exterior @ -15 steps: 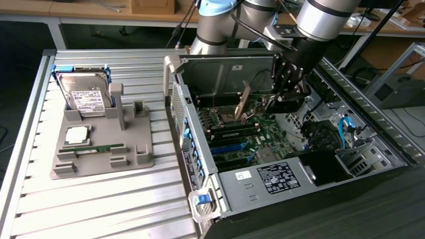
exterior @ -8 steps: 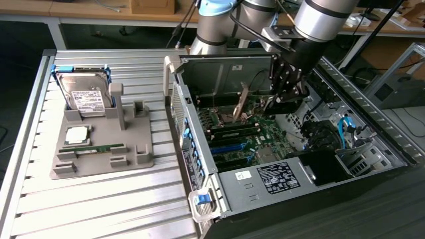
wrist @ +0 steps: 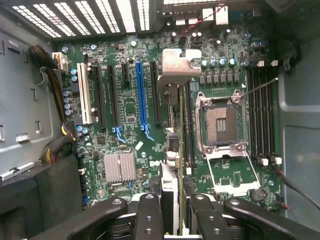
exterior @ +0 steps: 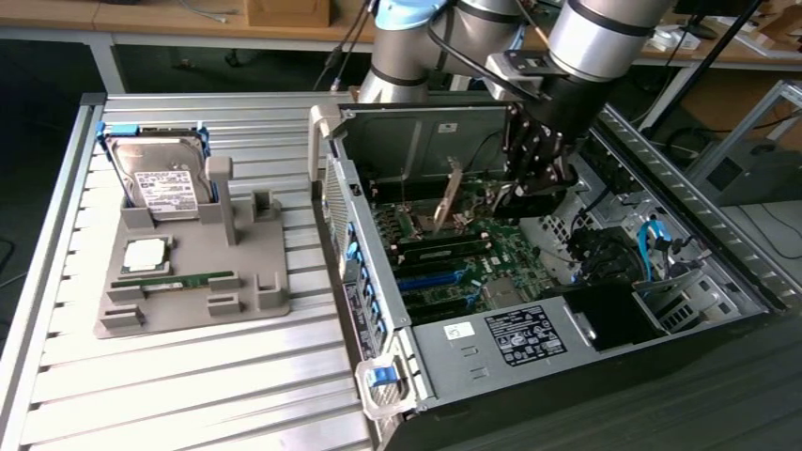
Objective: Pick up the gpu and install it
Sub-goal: 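Insert the gpu into the slot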
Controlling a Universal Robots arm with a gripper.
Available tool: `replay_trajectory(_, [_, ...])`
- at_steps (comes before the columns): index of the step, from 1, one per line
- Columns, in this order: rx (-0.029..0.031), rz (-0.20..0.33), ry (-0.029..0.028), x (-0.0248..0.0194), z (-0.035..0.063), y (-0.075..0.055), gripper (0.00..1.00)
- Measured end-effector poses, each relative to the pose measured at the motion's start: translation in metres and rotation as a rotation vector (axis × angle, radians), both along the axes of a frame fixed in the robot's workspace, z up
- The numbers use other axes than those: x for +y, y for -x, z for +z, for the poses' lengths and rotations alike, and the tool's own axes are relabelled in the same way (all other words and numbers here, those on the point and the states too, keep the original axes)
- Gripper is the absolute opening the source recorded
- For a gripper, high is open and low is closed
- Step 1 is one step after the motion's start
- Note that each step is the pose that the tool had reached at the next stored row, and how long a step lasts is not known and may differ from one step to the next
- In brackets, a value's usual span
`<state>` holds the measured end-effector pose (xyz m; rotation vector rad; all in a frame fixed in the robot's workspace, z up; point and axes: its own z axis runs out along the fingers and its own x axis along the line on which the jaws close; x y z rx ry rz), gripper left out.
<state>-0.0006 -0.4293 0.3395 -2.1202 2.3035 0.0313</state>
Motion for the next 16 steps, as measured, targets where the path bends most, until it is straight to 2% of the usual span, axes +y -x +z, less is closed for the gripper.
replay_trajectory(16, [0.0000,0.001,0.0000,-0.0049,-0.0029,0.013,0.27])
